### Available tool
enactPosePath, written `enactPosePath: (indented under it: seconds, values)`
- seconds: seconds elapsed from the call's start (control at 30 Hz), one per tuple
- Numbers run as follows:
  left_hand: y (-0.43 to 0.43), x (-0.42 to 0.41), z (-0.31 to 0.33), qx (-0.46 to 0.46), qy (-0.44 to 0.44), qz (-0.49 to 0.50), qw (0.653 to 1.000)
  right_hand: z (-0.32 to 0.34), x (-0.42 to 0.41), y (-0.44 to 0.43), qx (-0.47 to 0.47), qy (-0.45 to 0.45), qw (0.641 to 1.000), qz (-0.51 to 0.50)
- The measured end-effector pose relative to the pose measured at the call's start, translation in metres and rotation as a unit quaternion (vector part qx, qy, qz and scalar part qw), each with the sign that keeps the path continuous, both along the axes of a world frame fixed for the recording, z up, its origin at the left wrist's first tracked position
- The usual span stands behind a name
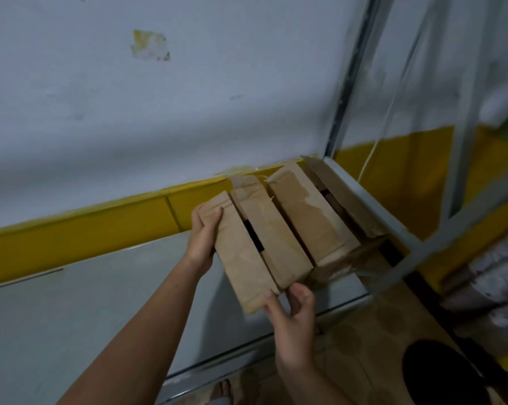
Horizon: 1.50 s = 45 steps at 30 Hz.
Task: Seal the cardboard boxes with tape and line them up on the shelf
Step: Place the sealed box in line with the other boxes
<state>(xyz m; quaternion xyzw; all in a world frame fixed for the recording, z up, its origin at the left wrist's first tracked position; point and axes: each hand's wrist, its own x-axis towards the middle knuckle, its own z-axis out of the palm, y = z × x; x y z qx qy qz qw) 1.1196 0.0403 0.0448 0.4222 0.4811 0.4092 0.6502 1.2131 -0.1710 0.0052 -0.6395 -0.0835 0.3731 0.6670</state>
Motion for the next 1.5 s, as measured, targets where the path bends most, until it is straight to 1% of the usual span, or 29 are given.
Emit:
enactPosePath:
  seconds: [0.13,0.2,0.27,0.33,0.47,0.6,0.67,0.73,0.8,0.83,0.87,0.9,0.93,0.97,1.0,1.03,1.07,1.1,1.17,1.27,1.3,1.33,1.4,1.5]
  values:
    - [0.017,0.015,-0.017,-0.004,0.027,-0.029,0.999,-0.010,0.012,0.024,-0.016,0.040,0.999,-0.020]
    - [0.025,0.022,-0.028,-0.022,0.038,-0.049,0.998,-0.013,0.018,0.035,-0.037,0.040,0.998,-0.036]
    - [0.028,0.029,-0.039,-0.024,0.050,-0.062,0.997,-0.020,0.019,0.042,-0.062,0.036,0.997,-0.031]
    - [0.030,0.035,-0.046,-0.030,0.069,-0.074,0.994,-0.026,0.017,0.047,-0.098,0.010,0.995,-0.028]
    - [0.034,0.041,-0.060,-0.022,0.143,-0.098,0.985,-0.025,0.021,0.052,-0.135,-0.028,0.990,-0.035]
    - [0.046,0.046,-0.062,-0.033,0.246,-0.104,0.963,-0.017,0.026,0.056,-0.151,-0.021,0.988,-0.021]
    - [0.050,0.042,-0.062,-0.024,0.262,-0.121,0.957,-0.011,0.027,0.054,-0.156,-0.026,0.987,-0.009]
    - [0.050,0.031,-0.058,-0.017,0.258,-0.155,0.954,-0.001,0.029,0.049,-0.148,-0.060,0.987,0.001]
    - [0.047,0.015,-0.046,-0.002,0.249,-0.183,0.951,0.015,0.032,0.043,-0.132,-0.136,0.982,0.018]
    - [0.044,0.006,-0.041,0.030,0.265,-0.197,0.943,0.024,0.035,0.040,-0.119,-0.182,0.975,0.035]
    - [0.041,-0.006,-0.035,0.078,0.308,-0.206,0.926,0.034,0.038,0.039,-0.098,-0.230,0.966,0.062]
    - [0.038,-0.020,-0.030,0.133,0.374,-0.205,0.895,0.046,0.042,0.041,-0.079,-0.279,0.951,0.105]
    - [0.033,-0.036,-0.022,0.190,0.449,-0.194,0.851,0.057,0.045,0.045,-0.076,-0.333,0.926,0.159]
    - [0.027,-0.052,-0.014,0.236,0.512,-0.179,0.806,0.068,0.050,0.052,-0.092,-0.394,0.888,0.218]
    - [0.021,-0.070,-0.010,0.264,0.555,-0.161,0.773,0.078,0.053,0.061,-0.115,-0.460,0.838,0.269]
    - [0.012,-0.087,-0.001,0.279,0.578,-0.144,0.754,0.089,0.055,0.070,-0.137,-0.517,0.787,0.307]
    - [0.002,-0.104,0.005,0.282,0.589,-0.127,0.746,0.099,0.054,0.079,-0.153,-0.557,0.746,0.332]
    - [-0.009,-0.120,0.012,0.282,0.598,-0.111,0.742,0.109,0.052,0.086,-0.163,-0.578,0.719,0.350]
    - [-0.033,-0.149,0.022,0.276,0.622,-0.083,0.728,0.123,0.045,0.093,-0.161,-0.607,0.682,0.376]
    - [-0.072,-0.189,0.034,0.251,0.657,-0.042,0.710,0.131,0.017,0.099,-0.077,-0.627,0.649,0.424]
    - [-0.086,-0.203,0.038,0.241,0.668,-0.025,0.704,0.133,0.002,0.101,-0.047,-0.632,0.633,0.445]
    - [-0.100,-0.217,0.042,0.232,0.679,-0.009,0.696,0.133,-0.015,0.103,-0.021,-0.639,0.611,0.467]
    - [-0.126,-0.245,0.050,0.212,0.698,0.016,0.684,0.134,-0.054,0.107,0.018,-0.659,0.555,0.507]
    - [-0.165,-0.291,0.063,0.178,0.722,0.056,0.667,0.135,-0.119,0.107,0.066,-0.668,0.486,0.559]
